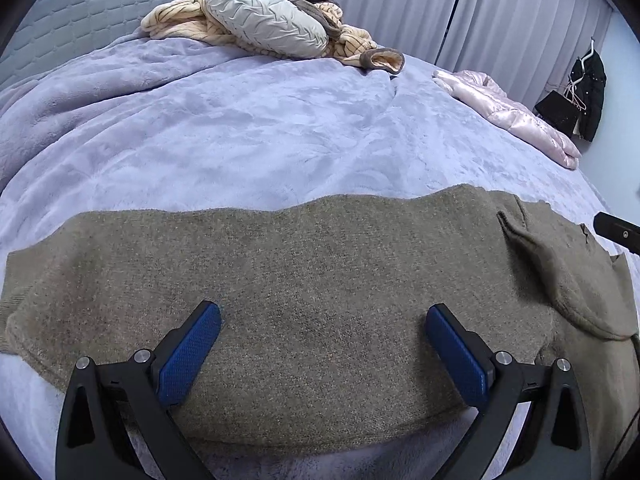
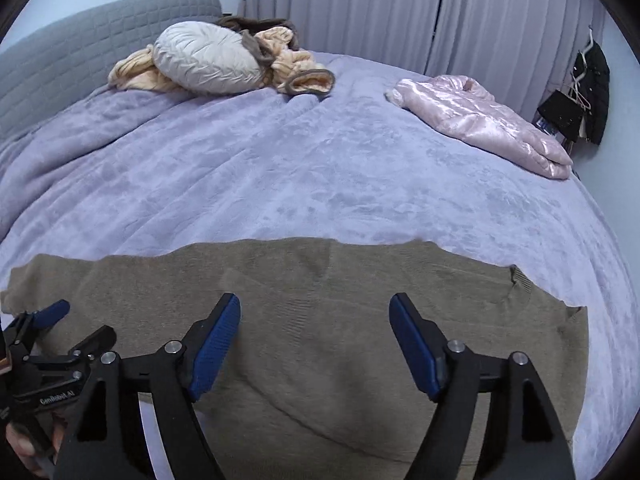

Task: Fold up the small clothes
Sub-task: 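Lower the sleeve onto the sweater body and open the right tool, then close the left tool on the cuff of the other sleeve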

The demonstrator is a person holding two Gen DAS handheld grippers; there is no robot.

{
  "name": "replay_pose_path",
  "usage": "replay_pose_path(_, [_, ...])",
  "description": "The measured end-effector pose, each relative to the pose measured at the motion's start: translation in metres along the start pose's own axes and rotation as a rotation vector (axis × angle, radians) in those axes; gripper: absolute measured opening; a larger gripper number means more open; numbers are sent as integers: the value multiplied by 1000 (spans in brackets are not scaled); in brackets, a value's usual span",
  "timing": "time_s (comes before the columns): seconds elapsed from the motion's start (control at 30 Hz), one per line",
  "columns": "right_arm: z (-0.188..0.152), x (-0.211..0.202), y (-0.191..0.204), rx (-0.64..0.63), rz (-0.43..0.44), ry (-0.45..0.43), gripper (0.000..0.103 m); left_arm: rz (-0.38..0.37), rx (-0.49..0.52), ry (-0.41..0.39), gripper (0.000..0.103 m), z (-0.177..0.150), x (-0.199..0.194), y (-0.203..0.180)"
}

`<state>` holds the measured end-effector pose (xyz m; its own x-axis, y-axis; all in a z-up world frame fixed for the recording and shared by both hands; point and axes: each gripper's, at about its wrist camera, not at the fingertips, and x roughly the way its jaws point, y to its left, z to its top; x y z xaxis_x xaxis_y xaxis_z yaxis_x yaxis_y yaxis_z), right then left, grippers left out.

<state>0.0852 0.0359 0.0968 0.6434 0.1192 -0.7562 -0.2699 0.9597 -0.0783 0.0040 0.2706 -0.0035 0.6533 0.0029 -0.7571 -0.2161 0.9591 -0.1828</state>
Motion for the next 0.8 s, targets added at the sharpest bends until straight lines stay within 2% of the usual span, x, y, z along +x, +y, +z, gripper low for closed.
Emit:
replay_pose_path(0.1, [-7, 17, -78, 141, -30, 46, 80, 31, 14, 6, 103, -1, 1, -5])
replay_pose_path(0.27, [-41, 44, -208, 391, -89, 119, 80, 73, 30, 22, 103, 1, -4, -12])
replay_pose_path(0.4, [-67, 51, -275, 508, -98, 137, 79, 86, 69, 32, 103, 0, -10, -23])
replay_pose_path(0.5, [-74, 52, -300, 494, -150, 150, 79, 110, 80, 48, 103, 0, -10, -25])
replay_pose_path(0.6, [-78, 39, -315, 511, -137, 153, 79, 146, 77, 62, 103, -1, -12, -22])
replay_pose_path(0.63, [-78, 28, -313, 507, -150, 138, 79, 155, 72, 62, 103, -1, -14, -21])
replay_pose_path(0.7, [-83, 3, -304, 485, -119, 82, 80, 184, 59, 66, 103, -2, -15, -17])
replay_pose_path(0.8, [-101, -28, -268, 390, -63, 54, 80, 234, 26, 73, 103, -3, -15, -10])
